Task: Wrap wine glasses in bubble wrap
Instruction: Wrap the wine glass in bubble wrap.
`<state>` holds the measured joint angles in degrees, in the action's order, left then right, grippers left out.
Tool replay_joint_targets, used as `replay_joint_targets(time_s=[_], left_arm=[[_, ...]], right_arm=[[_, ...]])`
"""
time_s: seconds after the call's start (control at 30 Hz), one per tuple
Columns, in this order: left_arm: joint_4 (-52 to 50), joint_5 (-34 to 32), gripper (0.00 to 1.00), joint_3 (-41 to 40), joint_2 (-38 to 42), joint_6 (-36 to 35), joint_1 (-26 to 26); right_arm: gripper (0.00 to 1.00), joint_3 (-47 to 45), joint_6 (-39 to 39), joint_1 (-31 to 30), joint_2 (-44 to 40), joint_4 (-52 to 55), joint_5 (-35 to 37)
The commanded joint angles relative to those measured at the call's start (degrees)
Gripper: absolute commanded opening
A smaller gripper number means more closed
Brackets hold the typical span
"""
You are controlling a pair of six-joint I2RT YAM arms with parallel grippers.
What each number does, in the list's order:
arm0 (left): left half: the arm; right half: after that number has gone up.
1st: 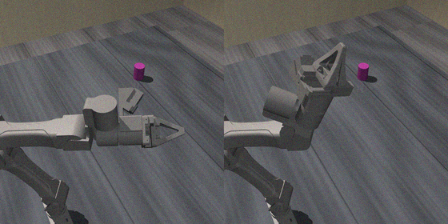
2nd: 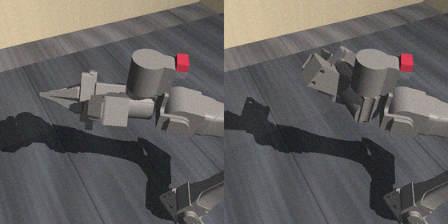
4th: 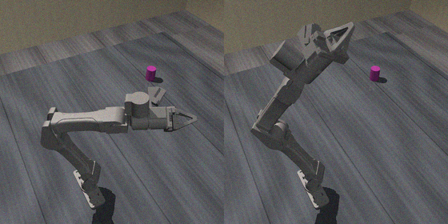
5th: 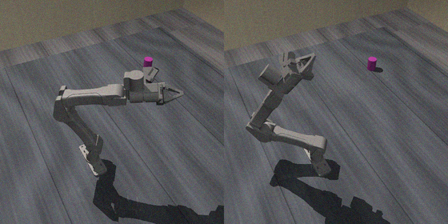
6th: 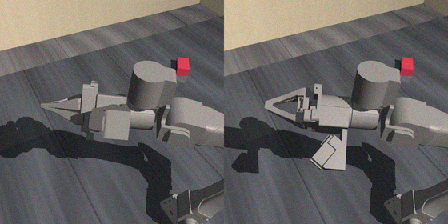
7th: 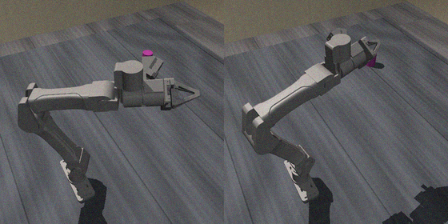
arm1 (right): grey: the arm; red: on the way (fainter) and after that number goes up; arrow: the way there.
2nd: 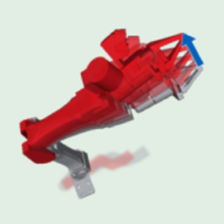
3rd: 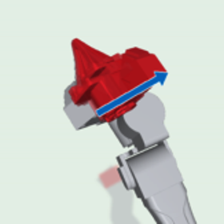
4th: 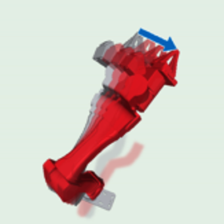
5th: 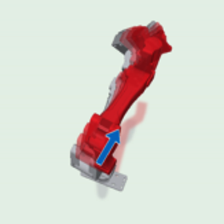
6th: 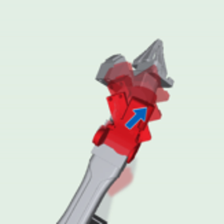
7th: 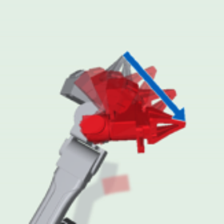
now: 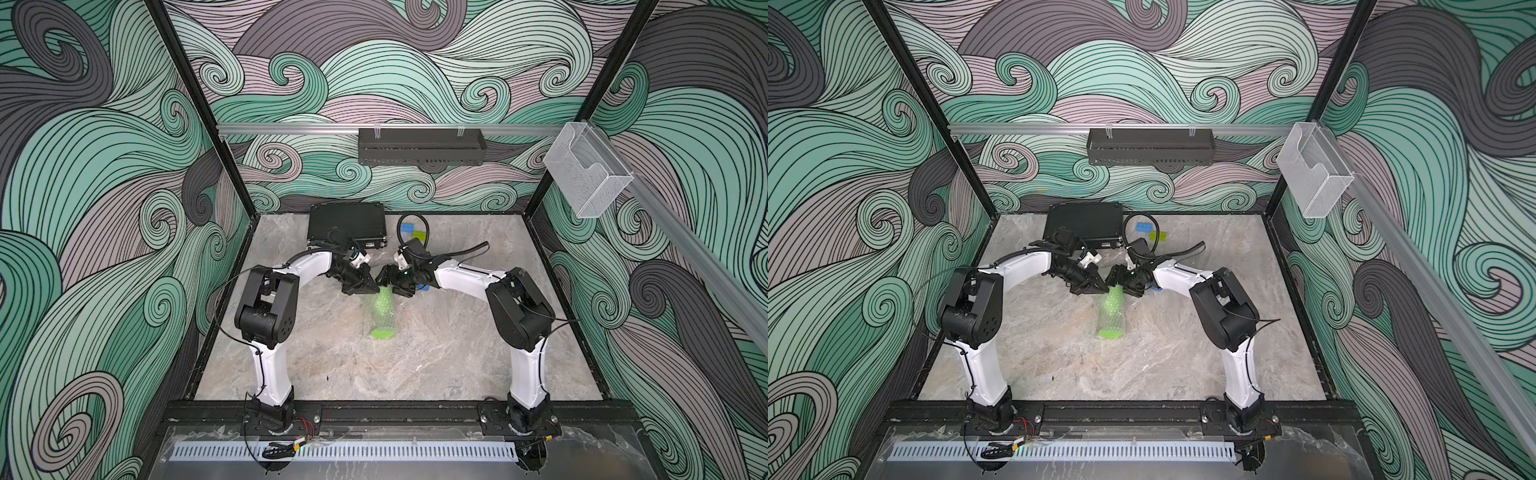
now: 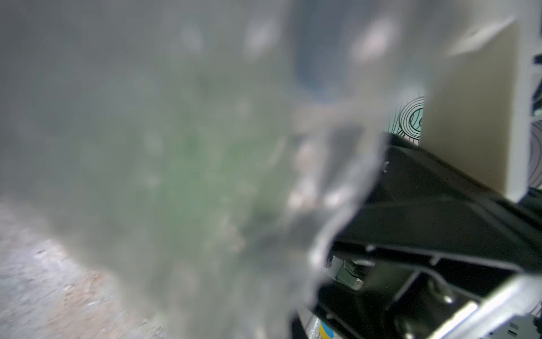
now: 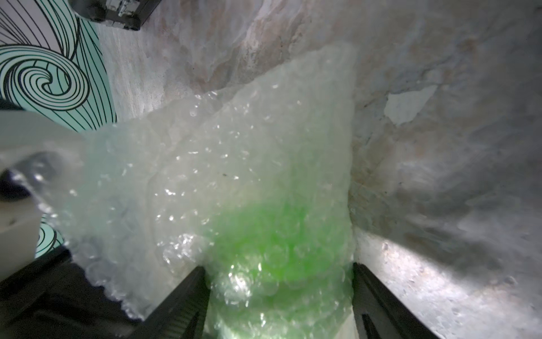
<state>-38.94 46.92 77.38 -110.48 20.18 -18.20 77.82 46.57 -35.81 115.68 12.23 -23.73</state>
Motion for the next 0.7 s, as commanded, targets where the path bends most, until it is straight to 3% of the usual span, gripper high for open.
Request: replay_joint_targets(time_s=[0.0,0.13,0.4,0.53,0.67], left_arm=[[-0.35,0.03,0.19,1.28,-2.98,-0.25,-1.69],[-1.71,-4.13,0.28,1.87,-5.72,-1.17,-1.69],[-3.71,-9.09,0.32,2.72,-8.44,-2.21,-1.67],[-4.08,-9.3,0.33,3.19,-9.2,-1.9,-1.71],[-4.69,-10.32,0.33,3.43,-9.05,-1.42,-1.67]], right_arm=[[0.77,-2.81,0.91,-0.86,-0.73,3.58,1.69],[0.78,-3.01,1.22,0.12,-2.47,3.55,-0.99],[0.8,-8.05,0.63,3.54,-10.98,1.73,-5.58],[0.74,-12.12,-0.6,4.44,-15.1,0.79,-7.14],[0.61,-15.16,0.47,3.55,-16.97,-2.8,-10.09]])
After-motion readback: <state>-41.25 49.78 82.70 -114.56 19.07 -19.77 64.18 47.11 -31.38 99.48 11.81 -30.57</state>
